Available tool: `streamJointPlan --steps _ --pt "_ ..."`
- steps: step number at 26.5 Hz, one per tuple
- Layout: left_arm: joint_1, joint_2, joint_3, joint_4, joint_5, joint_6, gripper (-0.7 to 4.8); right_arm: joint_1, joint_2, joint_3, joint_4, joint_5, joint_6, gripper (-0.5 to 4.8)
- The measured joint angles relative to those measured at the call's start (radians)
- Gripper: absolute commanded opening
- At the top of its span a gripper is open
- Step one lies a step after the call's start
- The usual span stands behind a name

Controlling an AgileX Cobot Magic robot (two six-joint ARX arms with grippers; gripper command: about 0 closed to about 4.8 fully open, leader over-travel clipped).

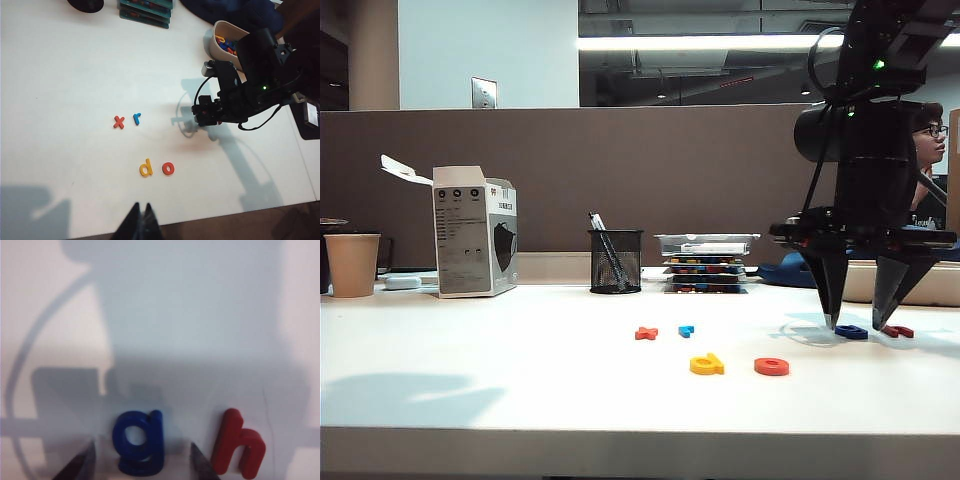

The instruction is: Select the appropriate letters from the row of letter magnets placed on the table to arrange into the word "dog".

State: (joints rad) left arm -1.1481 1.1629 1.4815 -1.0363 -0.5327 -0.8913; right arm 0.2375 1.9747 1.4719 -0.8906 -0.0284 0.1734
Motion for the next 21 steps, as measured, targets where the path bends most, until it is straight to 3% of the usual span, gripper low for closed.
streamJointPlan --steps 18,21 --pt "0.000 0.000 0.000 0.000 0.000 0.000 -0.06 0.004 0.021 0.006 -0.002 0.003 -0.012 2.28" --pt "0.000 0.000 0.000 0.000 0.000 0.000 -0.06 0.004 0.021 0.007 -0.008 0.006 -0.014 1.77"
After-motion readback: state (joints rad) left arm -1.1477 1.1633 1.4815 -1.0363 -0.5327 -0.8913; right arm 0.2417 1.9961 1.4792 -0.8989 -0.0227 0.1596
